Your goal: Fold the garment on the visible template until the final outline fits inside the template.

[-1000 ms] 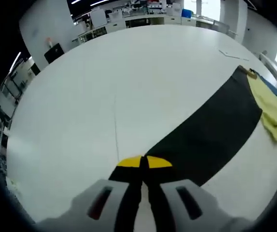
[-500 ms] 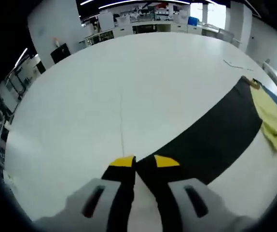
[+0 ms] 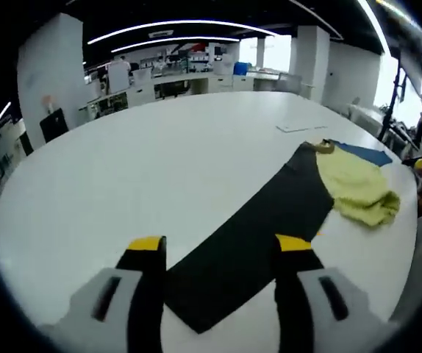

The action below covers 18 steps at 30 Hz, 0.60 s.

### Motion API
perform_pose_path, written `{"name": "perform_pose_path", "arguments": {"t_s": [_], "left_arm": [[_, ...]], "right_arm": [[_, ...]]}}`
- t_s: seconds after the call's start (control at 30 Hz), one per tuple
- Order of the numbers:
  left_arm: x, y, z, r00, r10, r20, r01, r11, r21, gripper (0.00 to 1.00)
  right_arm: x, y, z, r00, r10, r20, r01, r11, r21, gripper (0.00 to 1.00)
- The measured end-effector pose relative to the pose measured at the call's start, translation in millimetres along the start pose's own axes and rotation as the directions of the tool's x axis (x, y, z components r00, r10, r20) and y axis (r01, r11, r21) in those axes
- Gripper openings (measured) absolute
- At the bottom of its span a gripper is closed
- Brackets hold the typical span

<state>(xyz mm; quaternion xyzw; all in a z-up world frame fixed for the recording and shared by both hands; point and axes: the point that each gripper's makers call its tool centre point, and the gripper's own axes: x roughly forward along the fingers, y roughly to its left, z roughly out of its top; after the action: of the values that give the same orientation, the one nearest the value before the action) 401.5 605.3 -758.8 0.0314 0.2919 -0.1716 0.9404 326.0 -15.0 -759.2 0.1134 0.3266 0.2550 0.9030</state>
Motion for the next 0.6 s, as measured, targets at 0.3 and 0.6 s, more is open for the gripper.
{"name": "perform_pose_path", "arguments": {"t_s": [0.3, 0.6], "left_arm": [[-24.8, -89.2, 36.0, 0.954, -0.235, 0.187, 0.235, 0.972, 0.022, 0.87], [-47.1, -157.7, 44.9, 0.905, -0.376, 0.2, 0.372, 0.926, 0.061, 0.85]], "right_arm": [[2.4, 19.0, 2.2, 1.0, 0.021, 0.01, -0.021, 1.0, -0.012, 0.89], [6.3, 37.7, -3.0, 0.999, 0.046, -0.021, -0.048, 0.997, -0.065, 0.89]]}}
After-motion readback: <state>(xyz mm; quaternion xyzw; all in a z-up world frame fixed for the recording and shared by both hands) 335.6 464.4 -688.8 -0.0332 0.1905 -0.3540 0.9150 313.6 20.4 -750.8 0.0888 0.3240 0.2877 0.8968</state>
